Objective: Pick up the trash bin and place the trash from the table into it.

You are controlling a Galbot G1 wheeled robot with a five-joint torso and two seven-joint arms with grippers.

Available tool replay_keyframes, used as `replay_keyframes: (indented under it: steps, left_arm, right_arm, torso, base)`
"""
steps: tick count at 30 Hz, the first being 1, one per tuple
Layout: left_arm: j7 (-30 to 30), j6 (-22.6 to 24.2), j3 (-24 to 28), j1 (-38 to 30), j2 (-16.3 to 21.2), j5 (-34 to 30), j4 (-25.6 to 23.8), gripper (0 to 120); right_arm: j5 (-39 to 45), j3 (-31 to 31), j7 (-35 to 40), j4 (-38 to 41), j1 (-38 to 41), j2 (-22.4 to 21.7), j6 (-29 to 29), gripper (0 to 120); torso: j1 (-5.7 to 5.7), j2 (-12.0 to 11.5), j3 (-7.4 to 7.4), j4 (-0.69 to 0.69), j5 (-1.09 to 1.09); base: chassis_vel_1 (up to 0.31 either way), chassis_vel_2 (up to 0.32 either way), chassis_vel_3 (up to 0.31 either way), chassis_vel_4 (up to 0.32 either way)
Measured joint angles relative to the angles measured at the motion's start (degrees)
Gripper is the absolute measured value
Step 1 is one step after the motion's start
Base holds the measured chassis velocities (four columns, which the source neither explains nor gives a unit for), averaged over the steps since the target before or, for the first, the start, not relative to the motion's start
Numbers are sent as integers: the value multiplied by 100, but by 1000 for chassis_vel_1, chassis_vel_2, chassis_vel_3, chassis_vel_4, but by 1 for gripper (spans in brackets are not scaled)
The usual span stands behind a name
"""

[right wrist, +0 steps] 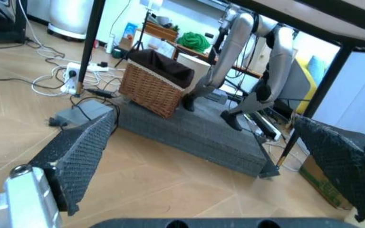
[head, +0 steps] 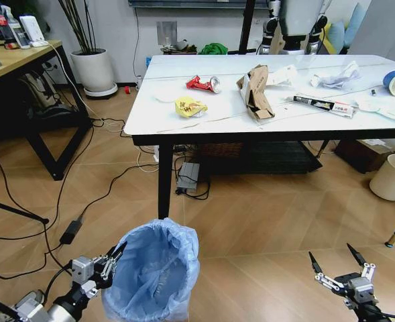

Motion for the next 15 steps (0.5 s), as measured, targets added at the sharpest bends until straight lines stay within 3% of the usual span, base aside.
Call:
replay_keyframes:
  steps: [15]
  left_arm:
    - [8, -4, -7, -6, -98, 10, -71, 0]
  right_arm:
    - [4, 40, -5, 47, -26, 29, 11, 100]
  torso:
    - [105, 344, 240, 0, 0]
  base:
    - [0, 0, 0, 0]
